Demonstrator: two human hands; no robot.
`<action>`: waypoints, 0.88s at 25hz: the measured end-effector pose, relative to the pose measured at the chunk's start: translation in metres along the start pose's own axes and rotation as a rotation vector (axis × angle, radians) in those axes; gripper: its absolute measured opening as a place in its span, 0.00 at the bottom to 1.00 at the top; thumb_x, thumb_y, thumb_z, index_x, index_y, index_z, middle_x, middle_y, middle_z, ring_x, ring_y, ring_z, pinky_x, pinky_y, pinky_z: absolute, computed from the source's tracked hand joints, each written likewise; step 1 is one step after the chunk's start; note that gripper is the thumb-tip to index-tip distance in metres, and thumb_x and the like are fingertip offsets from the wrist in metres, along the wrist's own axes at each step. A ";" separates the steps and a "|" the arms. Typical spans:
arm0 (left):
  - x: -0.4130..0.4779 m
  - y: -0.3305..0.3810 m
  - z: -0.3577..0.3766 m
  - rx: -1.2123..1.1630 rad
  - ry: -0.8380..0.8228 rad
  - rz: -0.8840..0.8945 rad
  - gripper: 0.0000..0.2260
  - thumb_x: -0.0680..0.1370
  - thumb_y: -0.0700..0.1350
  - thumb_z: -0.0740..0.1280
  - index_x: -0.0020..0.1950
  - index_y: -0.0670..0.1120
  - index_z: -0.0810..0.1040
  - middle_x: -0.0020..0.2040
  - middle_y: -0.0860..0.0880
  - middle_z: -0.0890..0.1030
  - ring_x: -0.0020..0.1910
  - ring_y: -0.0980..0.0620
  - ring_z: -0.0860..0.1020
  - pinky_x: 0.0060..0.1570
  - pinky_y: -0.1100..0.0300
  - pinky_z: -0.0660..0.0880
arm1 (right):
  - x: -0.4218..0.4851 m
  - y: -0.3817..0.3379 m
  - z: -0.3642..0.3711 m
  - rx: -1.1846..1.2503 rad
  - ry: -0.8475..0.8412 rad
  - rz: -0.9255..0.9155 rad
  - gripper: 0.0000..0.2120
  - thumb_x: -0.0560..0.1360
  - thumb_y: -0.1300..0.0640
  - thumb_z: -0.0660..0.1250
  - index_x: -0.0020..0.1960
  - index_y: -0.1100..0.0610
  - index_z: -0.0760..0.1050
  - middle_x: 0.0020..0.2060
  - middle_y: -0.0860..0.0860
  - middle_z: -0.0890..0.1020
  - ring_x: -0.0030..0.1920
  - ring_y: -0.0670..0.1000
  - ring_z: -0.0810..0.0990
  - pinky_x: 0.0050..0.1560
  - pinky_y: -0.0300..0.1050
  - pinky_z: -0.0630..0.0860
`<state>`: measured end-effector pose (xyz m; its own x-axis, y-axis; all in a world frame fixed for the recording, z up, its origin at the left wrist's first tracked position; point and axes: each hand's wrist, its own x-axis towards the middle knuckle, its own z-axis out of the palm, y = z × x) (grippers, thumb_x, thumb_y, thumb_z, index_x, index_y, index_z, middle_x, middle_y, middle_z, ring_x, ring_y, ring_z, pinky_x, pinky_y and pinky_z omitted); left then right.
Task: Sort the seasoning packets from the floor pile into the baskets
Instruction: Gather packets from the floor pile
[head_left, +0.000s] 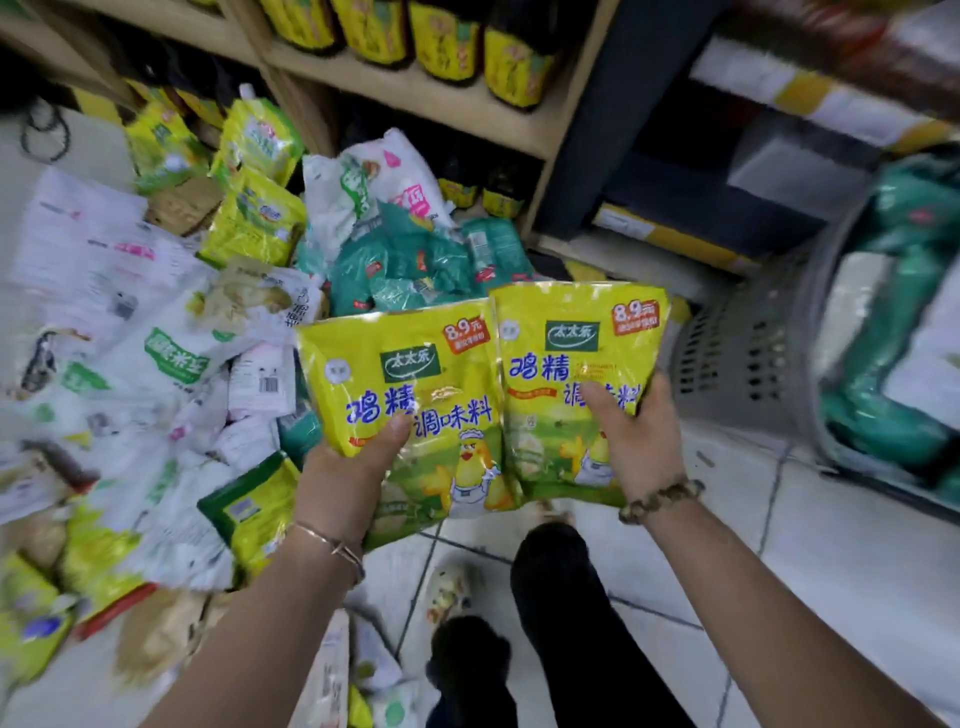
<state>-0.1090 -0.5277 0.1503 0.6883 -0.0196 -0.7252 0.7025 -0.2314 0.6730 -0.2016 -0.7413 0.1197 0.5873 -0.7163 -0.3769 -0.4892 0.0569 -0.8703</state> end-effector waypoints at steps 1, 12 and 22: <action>-0.023 0.014 0.008 0.052 -0.016 0.010 0.22 0.59 0.56 0.76 0.44 0.43 0.81 0.34 0.50 0.83 0.33 0.49 0.81 0.43 0.51 0.78 | -0.016 -0.015 -0.019 0.004 0.040 0.010 0.14 0.69 0.59 0.73 0.50 0.56 0.70 0.38 0.37 0.78 0.35 0.28 0.76 0.33 0.22 0.67; -0.165 0.052 0.244 0.338 -0.316 0.205 0.05 0.70 0.45 0.73 0.34 0.50 0.81 0.30 0.59 0.82 0.31 0.61 0.80 0.35 0.62 0.75 | -0.040 -0.033 -0.287 0.006 0.402 0.071 0.13 0.68 0.55 0.74 0.46 0.48 0.71 0.36 0.33 0.81 0.33 0.35 0.78 0.30 0.26 0.70; -0.115 0.064 0.519 0.511 -0.293 0.446 0.25 0.69 0.47 0.75 0.62 0.46 0.71 0.54 0.46 0.81 0.54 0.44 0.79 0.56 0.52 0.74 | 0.119 0.020 -0.510 -0.211 0.527 0.241 0.22 0.72 0.43 0.68 0.59 0.54 0.66 0.40 0.41 0.76 0.41 0.52 0.76 0.39 0.43 0.68</action>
<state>-0.2370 -1.0450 0.2013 0.7619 -0.4602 -0.4558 0.1461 -0.5634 0.8131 -0.4702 -1.1801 0.2186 0.0728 -0.9508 -0.3012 -0.7170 0.1600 -0.6785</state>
